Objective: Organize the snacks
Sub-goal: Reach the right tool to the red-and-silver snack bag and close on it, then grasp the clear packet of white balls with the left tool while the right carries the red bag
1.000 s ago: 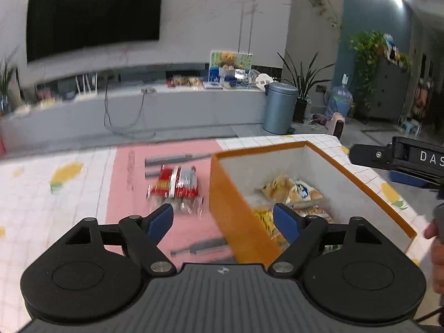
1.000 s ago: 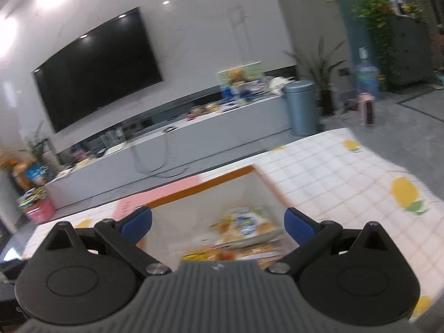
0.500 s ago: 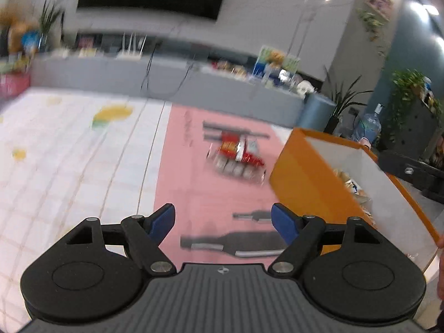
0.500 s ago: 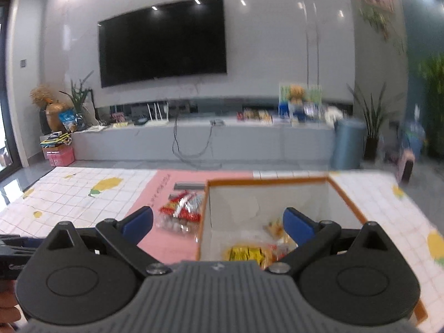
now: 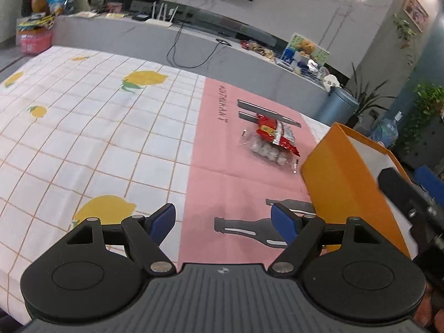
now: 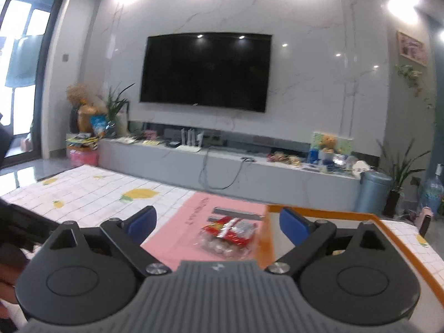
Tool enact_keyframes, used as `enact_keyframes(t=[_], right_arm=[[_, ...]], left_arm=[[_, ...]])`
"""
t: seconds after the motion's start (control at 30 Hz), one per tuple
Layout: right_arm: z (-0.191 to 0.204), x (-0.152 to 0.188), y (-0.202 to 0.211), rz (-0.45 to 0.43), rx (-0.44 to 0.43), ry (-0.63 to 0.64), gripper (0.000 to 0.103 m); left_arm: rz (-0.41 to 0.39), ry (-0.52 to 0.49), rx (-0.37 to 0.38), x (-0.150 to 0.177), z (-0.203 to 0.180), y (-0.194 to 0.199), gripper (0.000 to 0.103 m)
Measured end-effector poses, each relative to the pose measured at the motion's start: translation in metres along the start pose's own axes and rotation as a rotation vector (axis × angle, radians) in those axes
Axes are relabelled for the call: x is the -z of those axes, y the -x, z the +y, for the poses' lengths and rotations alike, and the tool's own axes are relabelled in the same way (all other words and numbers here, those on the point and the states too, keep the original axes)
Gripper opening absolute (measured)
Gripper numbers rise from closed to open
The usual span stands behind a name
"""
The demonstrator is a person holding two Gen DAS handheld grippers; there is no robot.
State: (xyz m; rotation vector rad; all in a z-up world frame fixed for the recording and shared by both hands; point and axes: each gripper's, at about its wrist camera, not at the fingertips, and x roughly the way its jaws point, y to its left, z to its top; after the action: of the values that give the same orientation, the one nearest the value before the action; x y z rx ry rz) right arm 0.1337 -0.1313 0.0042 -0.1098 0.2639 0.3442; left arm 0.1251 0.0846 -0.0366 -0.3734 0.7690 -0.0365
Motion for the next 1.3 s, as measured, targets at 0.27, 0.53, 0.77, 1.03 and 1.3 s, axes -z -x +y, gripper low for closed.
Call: enact_keyframes(t=[0.27, 0.53, 0.77, 1.03, 1.3], right_arm=[[-0.033, -0.037, -0.068, 0.258, -0.044, -0.264, 0.084], [-0.037, -0.079, -0.175, 0.403, -0.153, -0.280, 0.096], [-0.029, -0.062, -0.288, 0.686, 0.116, -0.190, 0.099], [-0.014, -0.027, -0.344, 0.766, 0.277, -0.096, 0.099], [-0.009, -0.009, -0.326, 0.761, 0.213, -0.092, 0.070]], left_arm=[[0.037, 0.045, 0.033, -0.016, -0.001, 0.005, 0.092], [0.042, 0.025, 0.076, -0.017, -0.005, 0.012, 0.092], [0.088, -0.012, 0.040, -0.014, -0.008, 0.003, 0.092], [0.114, 0.005, 0.043, -0.014, -0.003, 0.000, 0.092], [0.112, 0.032, 0.025, -0.018, 0.004, 0.004, 0.092]])
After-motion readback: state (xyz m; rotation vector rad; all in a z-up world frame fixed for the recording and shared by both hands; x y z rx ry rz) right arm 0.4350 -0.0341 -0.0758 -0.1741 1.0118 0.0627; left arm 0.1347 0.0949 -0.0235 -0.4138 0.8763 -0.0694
